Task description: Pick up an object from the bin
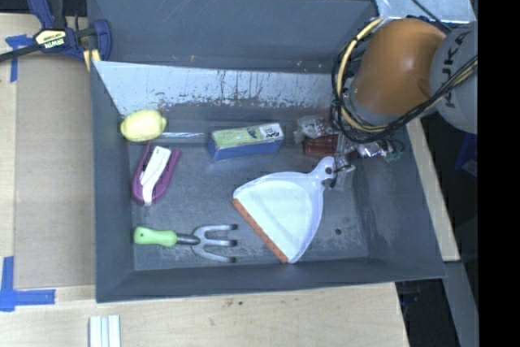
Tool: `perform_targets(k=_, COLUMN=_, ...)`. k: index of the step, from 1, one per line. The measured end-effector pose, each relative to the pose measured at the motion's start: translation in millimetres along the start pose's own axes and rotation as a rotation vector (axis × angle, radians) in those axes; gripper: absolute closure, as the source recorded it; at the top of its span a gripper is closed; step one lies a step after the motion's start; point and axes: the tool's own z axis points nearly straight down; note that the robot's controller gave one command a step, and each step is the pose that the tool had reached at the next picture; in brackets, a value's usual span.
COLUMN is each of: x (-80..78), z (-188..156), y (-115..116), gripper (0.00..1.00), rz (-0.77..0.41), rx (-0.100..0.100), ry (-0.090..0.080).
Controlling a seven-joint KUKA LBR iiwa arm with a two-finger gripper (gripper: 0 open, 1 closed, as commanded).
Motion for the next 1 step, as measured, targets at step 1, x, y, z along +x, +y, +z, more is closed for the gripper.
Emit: perform_targets(k=1, x=-6.9, z=-1.5, y=13.1, gripper=1.00, rz=0.069, rx=0.000, ry=-0.005)
